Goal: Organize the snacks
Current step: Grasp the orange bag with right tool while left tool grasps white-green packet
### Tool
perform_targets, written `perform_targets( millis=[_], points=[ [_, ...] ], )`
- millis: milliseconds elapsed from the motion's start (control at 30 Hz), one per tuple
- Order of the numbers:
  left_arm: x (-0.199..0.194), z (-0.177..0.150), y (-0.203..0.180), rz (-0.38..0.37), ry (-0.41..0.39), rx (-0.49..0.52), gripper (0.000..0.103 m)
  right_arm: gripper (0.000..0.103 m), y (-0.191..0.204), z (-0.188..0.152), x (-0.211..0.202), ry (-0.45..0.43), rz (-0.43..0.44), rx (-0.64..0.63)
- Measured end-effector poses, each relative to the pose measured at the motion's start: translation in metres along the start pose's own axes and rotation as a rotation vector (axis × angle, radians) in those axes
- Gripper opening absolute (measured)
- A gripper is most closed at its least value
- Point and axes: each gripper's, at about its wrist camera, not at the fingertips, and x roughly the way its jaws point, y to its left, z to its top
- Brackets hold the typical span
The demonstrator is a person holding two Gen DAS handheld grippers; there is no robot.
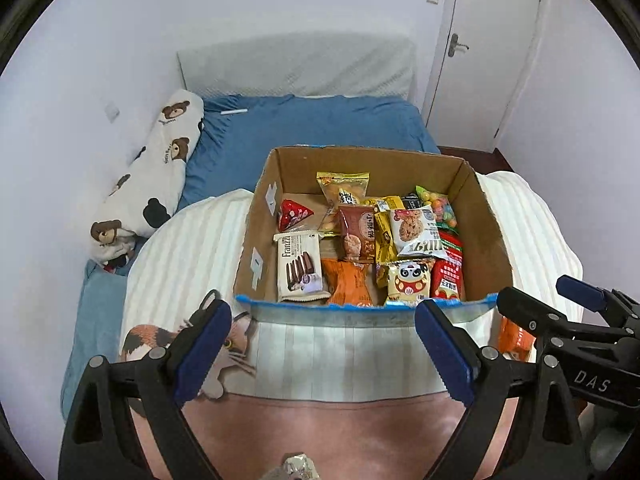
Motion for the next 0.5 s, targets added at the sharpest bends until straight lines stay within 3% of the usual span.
perform_targets(
  millis=[233,367,500],
  points=[
    [0.003,-0.034,-0.001,0.014,0.033,-0.065,0.094,0.097,-0.018,-0.032,-0.004,0.035,0.045,0.022],
    [0.032,-0.06,-0.012,-0.004,0.118,-0.115,0.094,0.097,-0.059,-0.046,0.024,0.131,-0.023,0.031],
    [0.073,-0.083,-0.037,-0.018,0.215,-0.132,0.094,0.097,-0.097,-0.05,0.061,0.23,-0.145,-0.048]
  ],
)
